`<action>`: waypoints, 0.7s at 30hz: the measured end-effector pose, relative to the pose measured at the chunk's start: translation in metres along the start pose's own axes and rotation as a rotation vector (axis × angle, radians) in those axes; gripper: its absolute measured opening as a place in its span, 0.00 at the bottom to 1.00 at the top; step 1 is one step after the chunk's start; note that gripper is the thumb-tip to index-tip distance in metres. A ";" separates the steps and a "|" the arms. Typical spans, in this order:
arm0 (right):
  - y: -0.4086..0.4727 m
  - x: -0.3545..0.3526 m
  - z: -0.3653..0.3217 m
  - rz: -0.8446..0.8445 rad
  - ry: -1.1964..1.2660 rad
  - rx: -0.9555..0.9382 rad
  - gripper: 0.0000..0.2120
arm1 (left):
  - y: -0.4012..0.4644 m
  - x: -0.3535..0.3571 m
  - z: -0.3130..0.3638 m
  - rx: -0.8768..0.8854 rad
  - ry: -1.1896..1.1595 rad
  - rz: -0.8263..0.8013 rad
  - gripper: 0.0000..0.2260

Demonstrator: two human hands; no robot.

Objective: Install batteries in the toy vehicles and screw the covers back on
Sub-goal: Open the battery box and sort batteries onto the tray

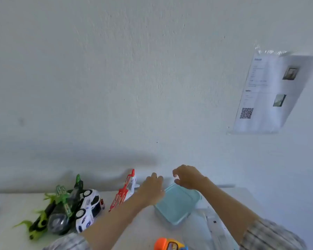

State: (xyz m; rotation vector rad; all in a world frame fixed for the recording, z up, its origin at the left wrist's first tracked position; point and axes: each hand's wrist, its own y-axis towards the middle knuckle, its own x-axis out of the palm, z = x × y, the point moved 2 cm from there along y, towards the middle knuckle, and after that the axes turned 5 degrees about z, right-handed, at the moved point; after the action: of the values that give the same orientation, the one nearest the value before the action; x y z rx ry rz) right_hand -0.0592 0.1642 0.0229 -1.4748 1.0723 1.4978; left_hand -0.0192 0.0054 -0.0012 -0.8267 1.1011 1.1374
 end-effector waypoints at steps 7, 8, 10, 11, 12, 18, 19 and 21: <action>-0.015 0.072 0.051 -0.127 0.190 0.421 0.20 | 0.014 0.066 -0.008 -0.244 -0.188 -0.142 0.22; -0.017 0.077 0.056 -0.128 0.265 0.466 0.19 | 0.015 0.069 -0.009 -0.271 -0.226 -0.135 0.21; -0.019 0.090 0.064 -0.125 0.444 0.520 0.19 | 0.017 0.076 -0.012 -0.311 -0.291 -0.128 0.19; -0.019 0.094 0.066 -0.106 0.504 0.527 0.19 | 0.018 0.079 -0.015 -0.324 -0.316 -0.118 0.18; -0.018 0.097 0.066 -0.083 0.537 0.526 0.19 | 0.017 0.079 -0.015 -0.338 -0.334 -0.106 0.18; -0.019 0.098 0.060 0.022 0.617 0.626 0.19 | 0.011 0.079 -0.019 -0.421 -0.370 -0.012 0.16; -0.019 0.095 0.059 0.039 0.631 0.643 0.19 | 0.010 0.077 -0.020 -0.436 -0.356 -0.004 0.16; -0.019 0.084 0.056 0.078 0.657 0.659 0.20 | 0.010 0.065 -0.020 -0.435 -0.359 0.028 0.16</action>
State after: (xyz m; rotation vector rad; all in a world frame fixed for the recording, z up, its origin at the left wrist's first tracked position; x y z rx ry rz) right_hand -0.0652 0.2197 -0.0636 -1.4507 1.8074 0.5692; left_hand -0.0309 0.0075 -0.0686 -0.8946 0.5750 1.5095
